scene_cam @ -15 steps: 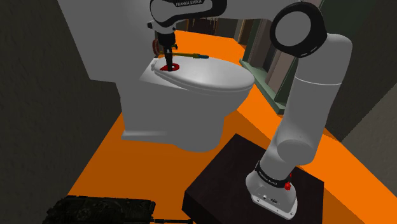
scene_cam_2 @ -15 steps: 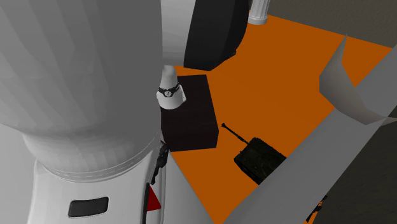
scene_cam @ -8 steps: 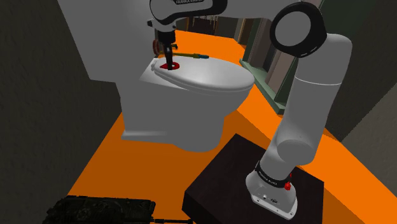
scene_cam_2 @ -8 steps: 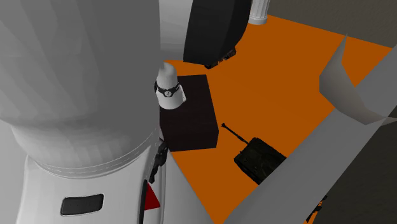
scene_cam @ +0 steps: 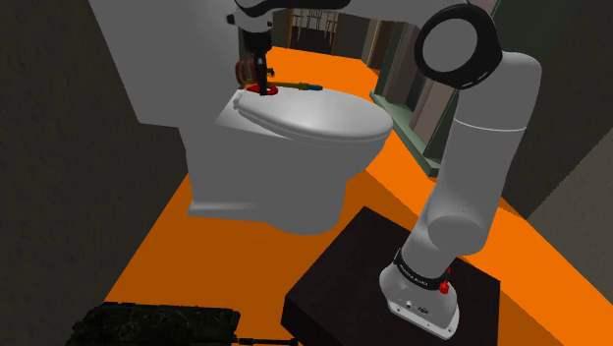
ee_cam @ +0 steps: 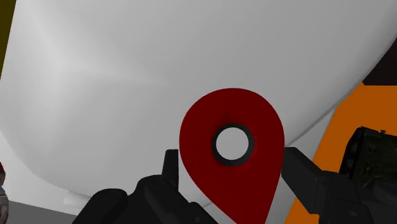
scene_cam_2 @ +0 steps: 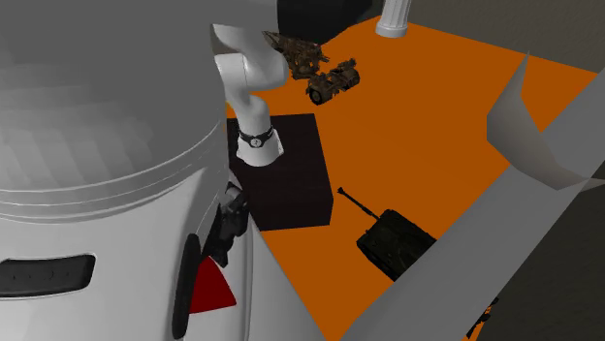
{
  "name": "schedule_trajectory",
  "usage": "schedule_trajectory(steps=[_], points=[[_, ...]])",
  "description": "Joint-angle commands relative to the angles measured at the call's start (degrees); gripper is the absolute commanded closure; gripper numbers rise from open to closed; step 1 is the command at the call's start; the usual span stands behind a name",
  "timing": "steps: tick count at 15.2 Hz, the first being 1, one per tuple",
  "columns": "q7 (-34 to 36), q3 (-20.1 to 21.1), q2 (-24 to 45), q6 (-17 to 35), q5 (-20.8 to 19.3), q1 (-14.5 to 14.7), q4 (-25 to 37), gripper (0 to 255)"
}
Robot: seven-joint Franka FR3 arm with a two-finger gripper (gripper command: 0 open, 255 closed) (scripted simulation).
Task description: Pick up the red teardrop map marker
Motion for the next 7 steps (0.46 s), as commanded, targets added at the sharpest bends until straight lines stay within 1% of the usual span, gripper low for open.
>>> schedule_trajectory(steps=[1,5,7], points=[[-0.3,0.0,0.4,-1.8,0.0,0.0,2.2,255],[-0.9,0.0,1.3,-5.2,0.1,0.1,6.6,255],[-0.9,0.0,1.3,-5.3,0.1,0.1,6.7,255]])
